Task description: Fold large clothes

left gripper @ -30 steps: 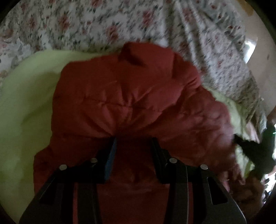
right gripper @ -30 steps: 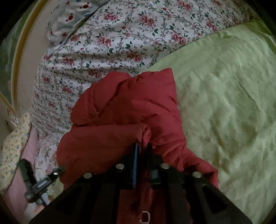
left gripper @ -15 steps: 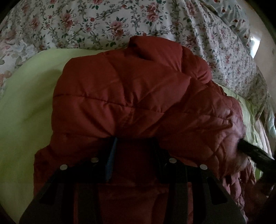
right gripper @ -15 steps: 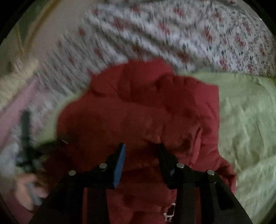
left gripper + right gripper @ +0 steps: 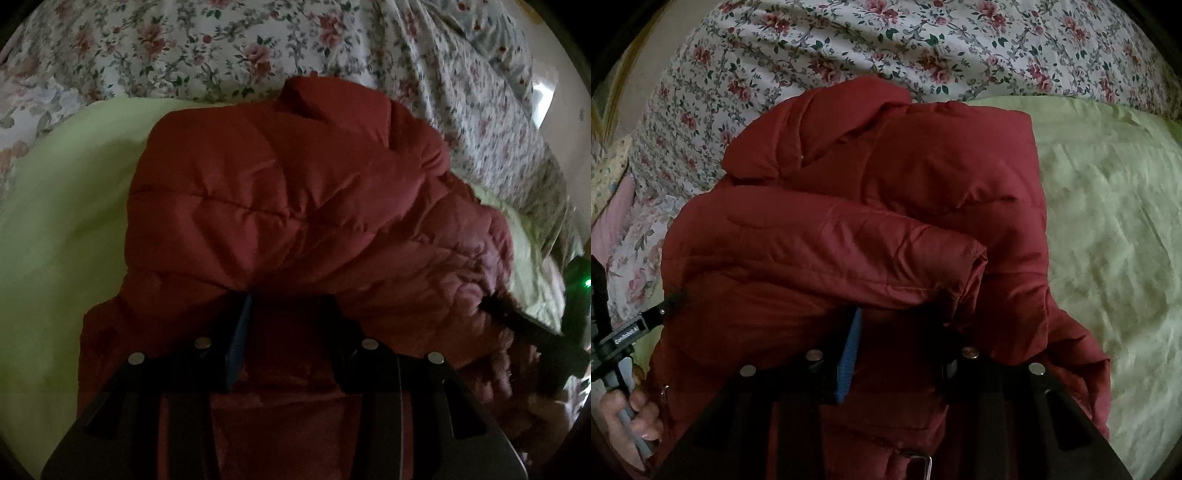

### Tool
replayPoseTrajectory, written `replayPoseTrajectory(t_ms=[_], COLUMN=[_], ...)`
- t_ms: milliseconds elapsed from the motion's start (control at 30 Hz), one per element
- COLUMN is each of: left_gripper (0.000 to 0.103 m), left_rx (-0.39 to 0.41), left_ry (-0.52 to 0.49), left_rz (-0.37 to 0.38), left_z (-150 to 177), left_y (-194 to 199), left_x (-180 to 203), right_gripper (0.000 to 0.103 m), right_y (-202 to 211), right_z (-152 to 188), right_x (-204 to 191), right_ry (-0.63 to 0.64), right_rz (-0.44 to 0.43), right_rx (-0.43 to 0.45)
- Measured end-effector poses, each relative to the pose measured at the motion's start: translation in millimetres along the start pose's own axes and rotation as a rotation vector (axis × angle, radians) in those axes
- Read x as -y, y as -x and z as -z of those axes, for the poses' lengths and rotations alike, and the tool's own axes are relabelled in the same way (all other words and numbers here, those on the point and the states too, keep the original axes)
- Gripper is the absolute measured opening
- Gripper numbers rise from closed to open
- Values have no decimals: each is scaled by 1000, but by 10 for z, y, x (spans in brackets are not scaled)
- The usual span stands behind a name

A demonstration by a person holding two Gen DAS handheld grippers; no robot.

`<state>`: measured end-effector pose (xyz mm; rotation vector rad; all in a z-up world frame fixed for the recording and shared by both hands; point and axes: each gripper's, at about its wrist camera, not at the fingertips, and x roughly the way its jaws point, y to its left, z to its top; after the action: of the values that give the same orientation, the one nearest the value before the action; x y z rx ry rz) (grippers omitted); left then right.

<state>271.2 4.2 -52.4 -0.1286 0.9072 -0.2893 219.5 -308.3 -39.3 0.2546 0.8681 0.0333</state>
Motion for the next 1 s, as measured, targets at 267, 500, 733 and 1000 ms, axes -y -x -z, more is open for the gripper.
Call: replayPoseTrajectory(t_ms=[267, 500, 733, 1000], left_gripper=[38, 43, 54, 54], left_rx=[-19, -12, 13, -41], left_ry=[2, 16, 34, 151], left_rz=[-5, -17, -35, -53], left_z=[-23, -1, 310, 869], left_y=[-34, 225, 665, 1057], left_x=[14, 26, -44, -367], right_gripper=[36, 49, 53, 64], right_y=[60, 524, 1001, 1398], right_z=[-12, 122, 461, 822], right_x=[24, -41, 2, 230], right_ry=[-26, -61, -59, -89], right_rz=[-15, -41, -68, -79], right_rx=[7, 33, 42, 25])
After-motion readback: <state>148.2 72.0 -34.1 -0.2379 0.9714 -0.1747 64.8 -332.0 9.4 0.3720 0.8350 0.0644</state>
